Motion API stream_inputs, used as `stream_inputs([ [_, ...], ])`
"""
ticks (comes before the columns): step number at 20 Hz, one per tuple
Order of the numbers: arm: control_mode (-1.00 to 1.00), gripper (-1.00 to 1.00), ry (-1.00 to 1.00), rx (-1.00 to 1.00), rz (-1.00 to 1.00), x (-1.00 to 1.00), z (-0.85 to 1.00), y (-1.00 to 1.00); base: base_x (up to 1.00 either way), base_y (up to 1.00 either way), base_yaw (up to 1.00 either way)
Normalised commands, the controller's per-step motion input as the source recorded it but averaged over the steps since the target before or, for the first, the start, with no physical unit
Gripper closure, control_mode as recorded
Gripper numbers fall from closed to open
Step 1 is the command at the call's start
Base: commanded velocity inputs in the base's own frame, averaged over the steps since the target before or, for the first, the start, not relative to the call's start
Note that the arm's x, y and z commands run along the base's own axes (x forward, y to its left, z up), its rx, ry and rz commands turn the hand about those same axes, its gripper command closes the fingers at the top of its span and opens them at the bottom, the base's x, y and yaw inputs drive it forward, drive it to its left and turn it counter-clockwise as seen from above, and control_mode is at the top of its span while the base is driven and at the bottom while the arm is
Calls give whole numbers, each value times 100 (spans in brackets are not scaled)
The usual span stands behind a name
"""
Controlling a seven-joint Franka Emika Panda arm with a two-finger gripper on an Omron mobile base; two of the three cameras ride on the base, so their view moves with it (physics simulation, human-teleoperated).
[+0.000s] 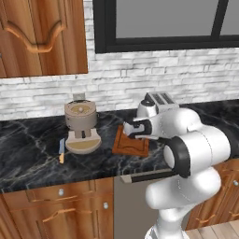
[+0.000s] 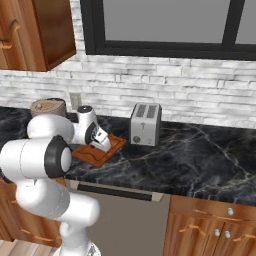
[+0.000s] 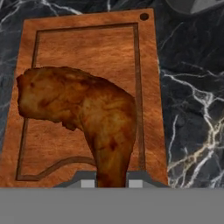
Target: Retrieve the chicken drumstick from the fridge and place it on the cutting board.
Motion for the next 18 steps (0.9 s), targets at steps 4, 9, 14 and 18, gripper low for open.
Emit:
stream_inputs([
  [4, -100, 100, -3, 0, 0, 17, -45, 0, 0, 0, 0],
  [9, -100, 100, 0, 0, 0, 17, -34, 0, 0, 0, 0],
  [14, -100, -100, 5, 0, 0, 4, -3, 0, 0, 0, 0],
  [18, -100, -100, 4, 0, 0, 3, -3, 0, 0, 0, 0],
])
